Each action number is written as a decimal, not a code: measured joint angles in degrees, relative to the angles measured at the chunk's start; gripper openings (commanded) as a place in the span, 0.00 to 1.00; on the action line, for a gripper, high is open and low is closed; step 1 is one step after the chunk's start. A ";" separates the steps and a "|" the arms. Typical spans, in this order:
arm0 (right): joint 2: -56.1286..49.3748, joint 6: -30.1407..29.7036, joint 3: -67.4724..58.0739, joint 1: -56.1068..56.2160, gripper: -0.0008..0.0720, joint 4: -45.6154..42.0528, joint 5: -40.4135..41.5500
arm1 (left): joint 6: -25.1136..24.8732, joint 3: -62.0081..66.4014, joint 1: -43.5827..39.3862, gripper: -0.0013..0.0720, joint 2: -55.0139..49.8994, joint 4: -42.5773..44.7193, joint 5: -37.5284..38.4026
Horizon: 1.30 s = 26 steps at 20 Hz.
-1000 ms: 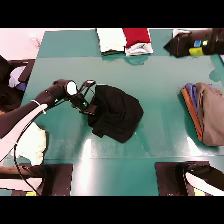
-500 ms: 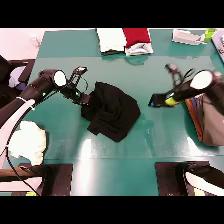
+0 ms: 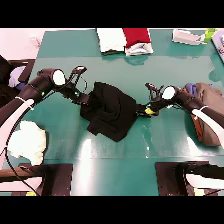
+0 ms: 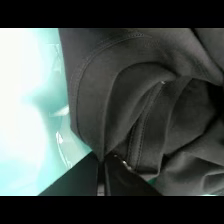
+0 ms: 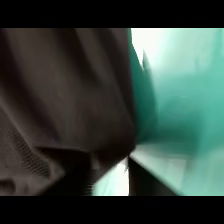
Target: Fold the shirts.
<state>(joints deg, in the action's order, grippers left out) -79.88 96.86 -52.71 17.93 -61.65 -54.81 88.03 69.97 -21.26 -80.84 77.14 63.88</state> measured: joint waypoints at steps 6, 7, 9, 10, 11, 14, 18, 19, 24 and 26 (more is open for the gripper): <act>4.22 -0.31 -1.31 -1.14 0.04 -2.05 4.63 | 0.07 1.09 0.00 0.05 1.14 3.26 -0.22; 5.99 -0.35 -2.64 -2.14 0.04 -3.41 4.44 | 0.44 1.92 0.00 0.05 2.03 5.14 -0.22; 10.21 -0.44 -6.88 -4.83 0.04 -6.97 2.14 | 1.16 4.46 0.00 0.05 4.74 9.14 -0.48; 12.55 -0.59 -9.75 -6.45 0.04 -8.90 0.70 | 1.42 6.25 0.00 0.05 6.60 10.91 -0.76; 14.80 -0.96 -12.68 -8.00 0.04 -10.36 -0.61 | 1.53 8.17 0.00 0.05 8.52 12.31 -1.18; 21.73 -2.71 -22.56 -12.52 0.04 -13.09 -4.37 | 1.75 14.88 -0.02 0.05 15.37 14.84 -2.58; 29.75 -4.28 -33.92 -16.87 0.04 -14.43 -7.85 | 1.92 22.77 -0.02 0.05 24.70 15.67 -4.09; 31.26 -4.48 -36.37 -17.77 0.04 -14.60 -8.55 | 1.92 24.39 -0.04 0.05 26.95 15.41 -4.28; 35.26 -5.55 -48.19 -22.45 0.04 -14.78 -11.28 | 1.92 29.83 -0.07 0.05 34.53 12.83 -4.70; 34.69 -5.75 -53.07 -24.20 0.04 -14.88 -12.61 | 1.46 31.32 -0.07 0.05 35.74 11.04 -4.81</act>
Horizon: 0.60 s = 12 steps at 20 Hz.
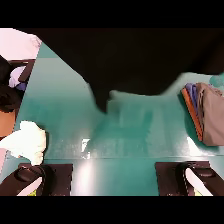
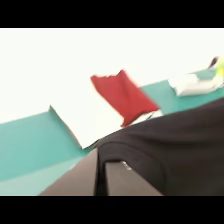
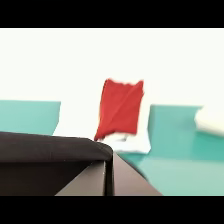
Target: Fold the shirts.
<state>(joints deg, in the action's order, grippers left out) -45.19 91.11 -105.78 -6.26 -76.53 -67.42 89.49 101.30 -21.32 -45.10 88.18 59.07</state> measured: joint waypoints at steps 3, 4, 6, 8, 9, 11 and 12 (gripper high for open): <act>-3.37 -0.17 -7.17 -1.44 0.03 0.24 -3.10 | -1.68 1.09 0.02 0.05 0.57 -2.67 -0.63; -5.22 -0.17 -9.11 -1.51 0.03 0.76 -4.31 | -2.01 1.22 0.02 0.05 0.22 -3.02 -0.72; -8.98 -0.17 -10.60 -0.24 0.03 1.73 -5.88 | -2.60 1.42 0.04 0.05 -1.62 -3.39 0.17; -12.94 0.55 -8.44 2.36 0.03 2.03 -7.06 | -3.39 1.49 0.09 0.05 -5.49 -3.02 3.32; -15.28 1.11 -6.21 3.98 0.03 1.99 -7.58 | -3.69 1.40 0.09 0.05 -8.48 -2.34 5.81; -20.28 1.92 -0.68 6.93 0.03 1.99 -8.61 | -4.02 0.22 0.09 0.05 -15.10 -0.72 10.62; -22.69 2.36 2.03 8.22 0.04 2.43 -8.66 | -4.11 -0.87 0.09 0.05 -18.60 -0.07 12.15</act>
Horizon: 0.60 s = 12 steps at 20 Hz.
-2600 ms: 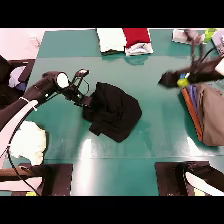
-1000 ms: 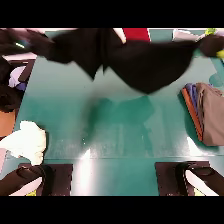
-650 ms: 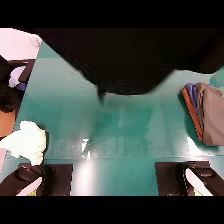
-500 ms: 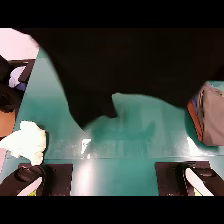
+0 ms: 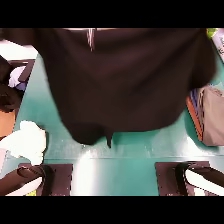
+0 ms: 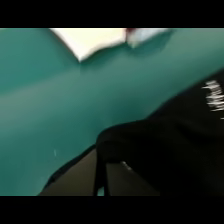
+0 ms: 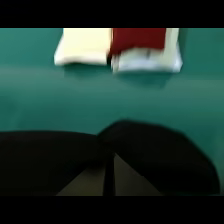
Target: Fold the shirts.
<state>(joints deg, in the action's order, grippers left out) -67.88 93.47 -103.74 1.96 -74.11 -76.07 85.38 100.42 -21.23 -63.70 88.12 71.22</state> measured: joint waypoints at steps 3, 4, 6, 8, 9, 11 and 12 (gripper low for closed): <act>-8.98 0.72 7.48 3.17 0.04 0.02 1.73 | -0.24 -4.52 0.02 0.05 -11.76 1.90 0.55; -11.61 0.83 9.09 3.91 0.04 0.31 3.39 | -0.37 -5.70 0.02 0.05 -15.39 2.45 -0.81; -17.00 0.96 11.28 4.96 0.04 0.42 6.21 | -0.39 -7.28 0.13 0.05 -22.01 3.61 -3.48; -21.16 1.14 11.61 5.53 0.04 0.63 8.33 | -0.02 -8.11 0.74 0.06 -26.51 4.46 -5.77; -22.95 1.16 11.39 5.79 0.13 0.74 8.44 | 0.63 -8.31 1.27 0.09 -27.98 4.68 -6.47; -24.96 1.07 10.08 5.92 0.52 0.92 9.29 | 1.77 -8.04 2.73 0.73 -29.64 5.14 -6.45; -25.64 0.83 9.09 5.90 0.51 0.87 9.29 | 2.21 -7.65 3.52 0.69 -30.08 5.18 -5.53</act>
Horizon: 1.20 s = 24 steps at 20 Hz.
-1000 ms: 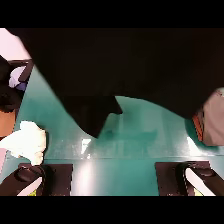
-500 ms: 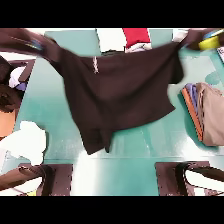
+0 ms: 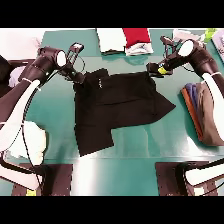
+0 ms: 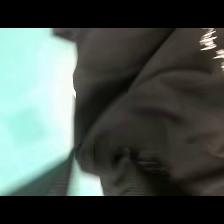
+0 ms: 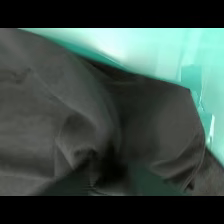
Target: Fold the shirts.
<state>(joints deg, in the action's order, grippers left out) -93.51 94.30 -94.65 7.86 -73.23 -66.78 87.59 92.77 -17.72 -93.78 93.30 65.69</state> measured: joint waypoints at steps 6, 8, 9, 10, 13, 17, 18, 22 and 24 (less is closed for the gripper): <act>2.86 -2.71 -4.37 -3.39 0.51 -2.08 -5.16 | 1.70 -1.33 3.96 0.67 5.95 -2.45 8.90; 6.08 -3.17 -0.52 -5.90 0.52 -5.07 -7.52 | 2.78 -5.66 4.31 0.67 10.23 -3.82 9.66; 7.80 -3.30 1.95 -7.41 0.56 -6.34 -8.33 | 3.48 -8.76 4.48 0.67 12.41 -4.39 9.94; 9.16 -3.39 4.61 -8.98 0.72 -7.39 -9.07 | 4.02 -12.11 4.57 0.67 14.60 -5.07 9.92; 11.58 -3.56 12.72 -14.23 0.74 -9.20 -10.32 | 5.57 -21.16 3.76 0.67 19.17 -7.04 8.81; 10.82 -3.39 21.09 -17.70 0.74 -9.97 -10.27 | 7.80 -28.76 0.46 0.67 21.53 -8.07 6.47; 10.21 -3.23 22.62 -18.21 0.74 -9.75 -9.60 | 8.39 -29.86 -0.42 0.67 21.70 -8.20 5.97; 7.34 -2.89 26.53 -18.75 0.71 -6.62 -6.47 | 9.90 -31.76 -2.27 0.68 22.23 -8.44 4.50; 6.23 -2.75 27.32 -18.53 0.60 -4.94 -4.96 | 10.34 -32.13 -2.69 0.68 22.29 -8.66 4.31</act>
<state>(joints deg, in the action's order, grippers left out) -87.29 91.55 -67.33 -10.68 -78.17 -71.75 97.93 60.64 -20.40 -71.48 84.64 70.00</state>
